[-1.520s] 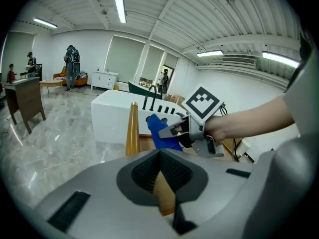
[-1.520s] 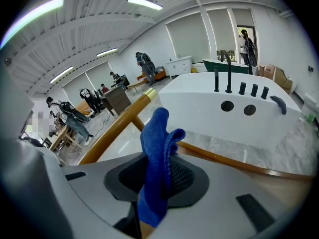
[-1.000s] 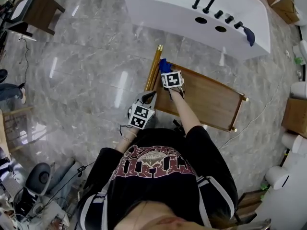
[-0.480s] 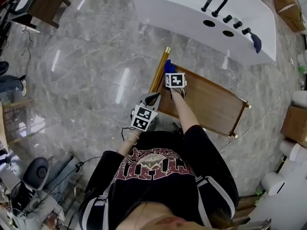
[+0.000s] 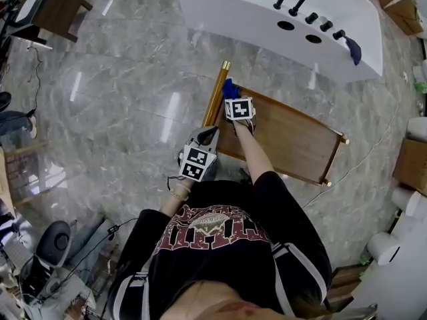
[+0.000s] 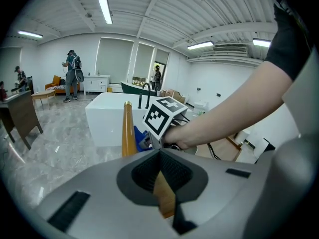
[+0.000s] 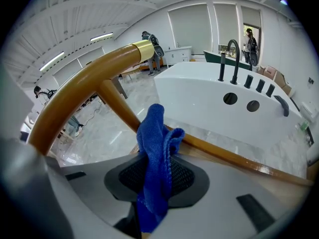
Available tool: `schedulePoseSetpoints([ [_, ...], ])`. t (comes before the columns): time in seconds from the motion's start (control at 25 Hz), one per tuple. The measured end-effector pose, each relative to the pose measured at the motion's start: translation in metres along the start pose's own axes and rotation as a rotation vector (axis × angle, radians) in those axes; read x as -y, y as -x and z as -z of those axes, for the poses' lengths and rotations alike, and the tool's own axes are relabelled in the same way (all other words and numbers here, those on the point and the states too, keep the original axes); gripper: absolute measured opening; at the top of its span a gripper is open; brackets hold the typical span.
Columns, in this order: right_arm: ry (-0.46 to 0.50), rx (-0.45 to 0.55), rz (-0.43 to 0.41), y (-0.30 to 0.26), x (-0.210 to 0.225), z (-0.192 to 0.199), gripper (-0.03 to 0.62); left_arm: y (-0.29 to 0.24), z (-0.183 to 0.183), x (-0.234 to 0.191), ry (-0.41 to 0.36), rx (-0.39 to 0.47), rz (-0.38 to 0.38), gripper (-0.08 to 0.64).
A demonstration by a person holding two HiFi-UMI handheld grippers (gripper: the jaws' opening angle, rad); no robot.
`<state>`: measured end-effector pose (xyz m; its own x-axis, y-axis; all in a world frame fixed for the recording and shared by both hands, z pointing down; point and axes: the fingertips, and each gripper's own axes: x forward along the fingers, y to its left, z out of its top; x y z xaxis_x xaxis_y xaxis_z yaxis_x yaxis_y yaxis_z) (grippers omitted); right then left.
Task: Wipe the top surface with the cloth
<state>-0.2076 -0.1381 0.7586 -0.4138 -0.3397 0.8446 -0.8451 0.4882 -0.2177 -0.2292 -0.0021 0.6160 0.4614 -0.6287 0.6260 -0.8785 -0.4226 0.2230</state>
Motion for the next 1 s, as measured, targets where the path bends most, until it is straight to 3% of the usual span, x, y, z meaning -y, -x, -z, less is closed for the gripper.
schedulePoseSetpoints([
  [0.4,0.006,0.008,-0.008,0.000,0.000,0.000,0.101,-0.004,0.000,-0.010,0.126,-0.052,-0.021,0.048],
  [0.72,-0.002,0.002,-0.021,0.001,0.001,0.001,0.103,-0.015,0.005,-0.005,0.131,-0.158,-0.018,0.048],
  [1.0,0.016,0.005,-0.037,0.006,0.004,-0.001,0.103,-0.018,0.008,-0.002,0.077,-0.186,-0.047,0.048],
])
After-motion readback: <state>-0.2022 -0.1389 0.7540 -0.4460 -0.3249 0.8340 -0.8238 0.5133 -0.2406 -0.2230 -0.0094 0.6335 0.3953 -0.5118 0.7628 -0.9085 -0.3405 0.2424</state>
